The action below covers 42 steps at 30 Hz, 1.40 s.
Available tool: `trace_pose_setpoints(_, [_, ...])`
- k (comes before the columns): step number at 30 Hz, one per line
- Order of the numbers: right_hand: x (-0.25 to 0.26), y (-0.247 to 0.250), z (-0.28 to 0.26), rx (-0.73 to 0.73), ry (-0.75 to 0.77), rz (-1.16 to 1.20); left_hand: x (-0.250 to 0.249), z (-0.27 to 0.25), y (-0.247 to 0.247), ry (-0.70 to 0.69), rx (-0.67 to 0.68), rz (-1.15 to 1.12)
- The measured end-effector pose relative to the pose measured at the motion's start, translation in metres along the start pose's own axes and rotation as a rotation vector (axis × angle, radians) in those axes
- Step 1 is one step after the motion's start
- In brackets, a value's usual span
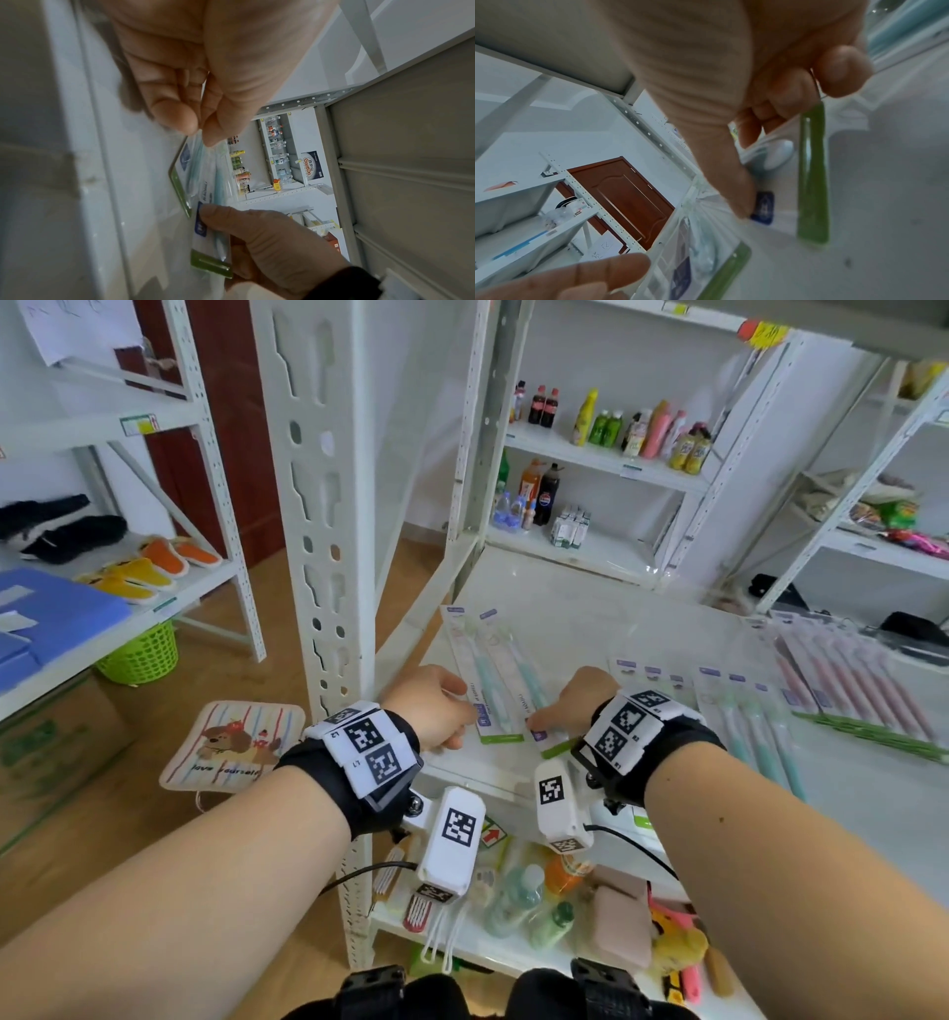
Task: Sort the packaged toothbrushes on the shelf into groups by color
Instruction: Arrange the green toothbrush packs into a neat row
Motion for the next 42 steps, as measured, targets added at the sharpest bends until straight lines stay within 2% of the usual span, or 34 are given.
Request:
trace_pose_setpoints(5, [-0.01, 0.009, -0.011, -0.045, 0.059, 0.081, -0.013, 0.002, -0.009, -0.004, -0.032, 0.069])
trace_pose_setpoints(8, [-0.023, 0.017, -0.016, -0.169, 0.105, 0.26, -0.022, -0.001, -0.016, 0.018, -0.051, 0.161])
trace_pose_setpoints(14, [-0.057, 0.034, -0.025, -0.333, 0.122, 0.546, -0.036, 0.001, -0.025, 0.009, -0.149, 0.589])
trace_pose_setpoints(21, [-0.087, 0.041, -0.031, -0.335, 0.15, 0.794, -0.041, 0.009, -0.04, 0.041, -0.189, 0.781])
trace_pose_setpoints(35, [-0.1, 0.032, -0.039, -0.234, 0.259, 0.855, -0.053, -0.008, -0.041, 0.228, -0.216, 0.849])
trace_pose_setpoints(40, [-0.109, 0.032, -0.041, -0.225, 0.255, 0.896, -0.053, -0.01, -0.042, 0.266, -0.256, 0.841])
trace_pose_setpoints(42, [-0.115, 0.033, -0.042, -0.217, 0.257, 0.914, -0.056, -0.013, -0.044, 0.236, -0.257, 0.829])
Point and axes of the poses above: each hand's wrist, its own z-axis towards the middle knuckle, its own y-axis out of the back of the hand, x = y × z, the point moved 2 cm from there along z, towards the middle knuckle, and after that the axes turned 9 degrees about y, right-handed, at the moved point
